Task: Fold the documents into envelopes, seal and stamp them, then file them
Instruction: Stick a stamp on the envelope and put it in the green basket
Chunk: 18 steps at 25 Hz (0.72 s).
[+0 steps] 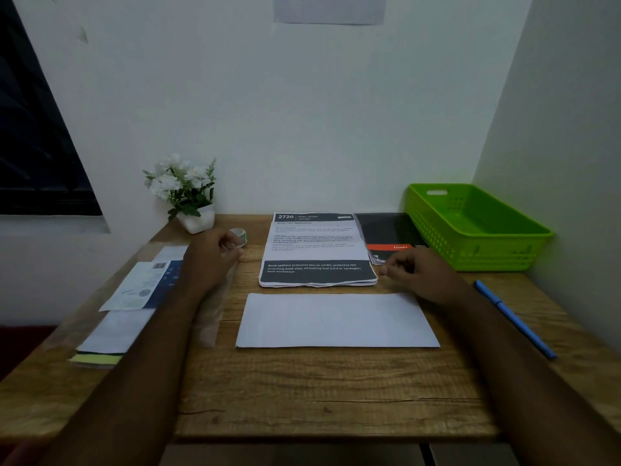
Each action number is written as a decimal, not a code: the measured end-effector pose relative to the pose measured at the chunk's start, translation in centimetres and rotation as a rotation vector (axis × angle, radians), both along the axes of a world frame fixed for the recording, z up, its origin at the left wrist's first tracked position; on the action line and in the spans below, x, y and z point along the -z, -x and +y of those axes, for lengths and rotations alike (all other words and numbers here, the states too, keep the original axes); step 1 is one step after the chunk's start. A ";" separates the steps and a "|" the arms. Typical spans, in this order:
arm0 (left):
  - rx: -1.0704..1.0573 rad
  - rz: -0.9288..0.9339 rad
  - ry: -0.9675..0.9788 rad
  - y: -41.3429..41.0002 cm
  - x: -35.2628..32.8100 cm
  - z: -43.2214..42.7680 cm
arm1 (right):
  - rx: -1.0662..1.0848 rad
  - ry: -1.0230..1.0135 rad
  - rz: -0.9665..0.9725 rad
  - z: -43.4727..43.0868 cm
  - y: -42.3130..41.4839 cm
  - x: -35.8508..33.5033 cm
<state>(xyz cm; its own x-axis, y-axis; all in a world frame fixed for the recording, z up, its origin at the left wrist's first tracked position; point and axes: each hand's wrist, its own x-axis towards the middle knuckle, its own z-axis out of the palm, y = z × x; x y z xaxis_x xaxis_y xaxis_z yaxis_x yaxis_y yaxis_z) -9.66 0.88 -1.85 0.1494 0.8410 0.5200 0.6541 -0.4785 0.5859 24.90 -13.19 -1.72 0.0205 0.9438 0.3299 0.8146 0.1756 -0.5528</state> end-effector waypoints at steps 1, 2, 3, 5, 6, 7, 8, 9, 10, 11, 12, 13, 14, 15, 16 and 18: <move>-0.044 0.077 -0.007 -0.1 0.5 0.5 | -0.008 -0.005 -0.014 0.1 0.5 0.1; -0.089 0.153 0.012 -0.2 0.8 1.0 | -0.013 -0.006 -0.026 0.2 1.0 0.1; -0.128 0.215 0.043 -0.3 1.0 1.3 | -0.012 0.000 -0.031 0.2 1.5 0.0; -0.170 0.270 0.113 -0.5 1.1 2.2 | -0.009 0.009 -0.031 0.3 2.0 0.0; -0.185 0.281 0.143 -0.7 1.2 2.6 | -0.007 0.007 -0.036 0.4 2.1 0.0; -0.201 0.296 0.162 -0.9 1.4 3.0 | -0.008 0.006 -0.043 0.4 2.2 0.0; -0.215 0.309 0.170 -1.1 1.5 3.4 | -0.010 0.008 -0.045 0.4 2.2 0.1; -0.228 0.309 0.171 -1.3 1.5 3.6 | -0.013 0.010 -0.043 0.4 2.2 0.1; -0.246 0.290 0.155 -1.5 1.6 3.8 | -0.012 0.010 -0.039 0.4 2.3 0.2; -0.262 0.252 0.130 -1.6 1.6 3.8 | -0.011 0.007 -0.033 0.5 2.3 0.2; -0.274 0.211 0.099 -1.6 1.5 3.7 | -0.013 -0.003 -0.024 0.6 2.3 0.3; -0.273 0.179 0.067 -1.4 1.4 3.6 | -0.018 -0.016 -0.011 0.8 2.3 0.4; -0.259 0.158 0.037 -1.3 1.2 3.4 | -0.023 -0.028 0.001 0.9 2.3 0.5; -0.234 0.132 0.015 -1.4 1.1 3.2 | -0.031 -0.036 0.008 1.0 2.3 0.5; -0.194 0.092 0.014 -1.5 1.0 2.8 | -0.041 -0.044 0.013 1.1 2.4 0.6; -0.065 -0.053 0.066 -2.3 0.5 1.6 | -0.053 -0.066 0.038 1.2 2.6 0.7</move>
